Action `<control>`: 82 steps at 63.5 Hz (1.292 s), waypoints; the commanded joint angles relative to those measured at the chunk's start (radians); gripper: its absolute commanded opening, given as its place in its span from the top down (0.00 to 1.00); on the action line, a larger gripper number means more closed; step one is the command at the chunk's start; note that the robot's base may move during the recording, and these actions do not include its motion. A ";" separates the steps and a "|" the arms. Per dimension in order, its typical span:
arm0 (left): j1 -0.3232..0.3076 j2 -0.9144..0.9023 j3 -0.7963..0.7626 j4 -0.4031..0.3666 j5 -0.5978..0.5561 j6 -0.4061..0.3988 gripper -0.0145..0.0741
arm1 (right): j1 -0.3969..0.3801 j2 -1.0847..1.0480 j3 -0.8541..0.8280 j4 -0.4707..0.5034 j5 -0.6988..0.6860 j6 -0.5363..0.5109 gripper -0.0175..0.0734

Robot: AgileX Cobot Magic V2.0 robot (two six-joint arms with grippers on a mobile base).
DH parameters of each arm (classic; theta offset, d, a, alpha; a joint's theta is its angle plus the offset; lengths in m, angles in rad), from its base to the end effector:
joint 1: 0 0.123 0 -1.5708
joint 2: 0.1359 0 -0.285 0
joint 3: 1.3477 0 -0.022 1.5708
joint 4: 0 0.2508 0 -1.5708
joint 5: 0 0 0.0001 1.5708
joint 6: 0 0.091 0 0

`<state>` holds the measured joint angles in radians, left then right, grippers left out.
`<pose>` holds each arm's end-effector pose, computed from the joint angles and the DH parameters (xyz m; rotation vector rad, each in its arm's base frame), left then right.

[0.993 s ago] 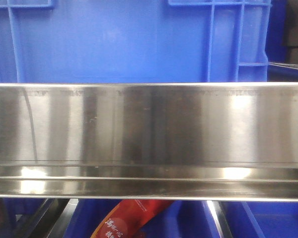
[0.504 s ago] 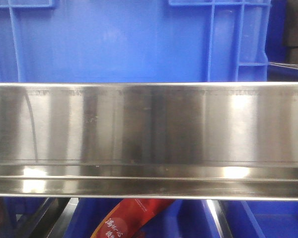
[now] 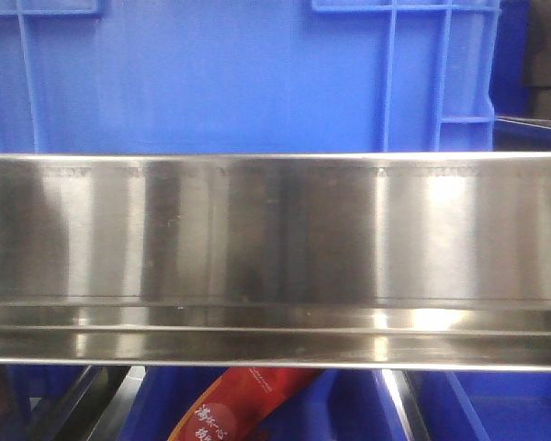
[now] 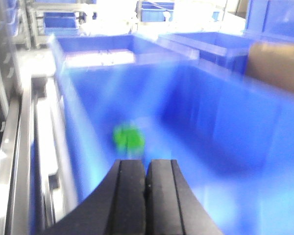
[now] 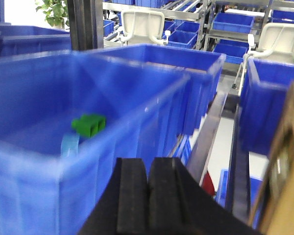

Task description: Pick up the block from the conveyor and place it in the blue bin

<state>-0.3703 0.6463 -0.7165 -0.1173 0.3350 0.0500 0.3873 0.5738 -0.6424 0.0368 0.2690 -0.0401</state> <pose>0.1214 -0.0509 0.3689 0.2991 1.7334 -0.3484 0.1094 0.0456 0.3590 -0.3368 1.6586 0.2955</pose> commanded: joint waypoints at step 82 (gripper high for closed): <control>0.004 -0.351 0.235 -0.012 -0.037 -0.001 0.96 | -0.246 -0.473 0.531 -0.037 -0.255 0.059 0.99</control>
<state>-0.3688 0.2998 -0.4831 -0.1212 0.3143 0.0500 0.1984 0.1526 -0.1635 -0.0127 0.0764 0.0193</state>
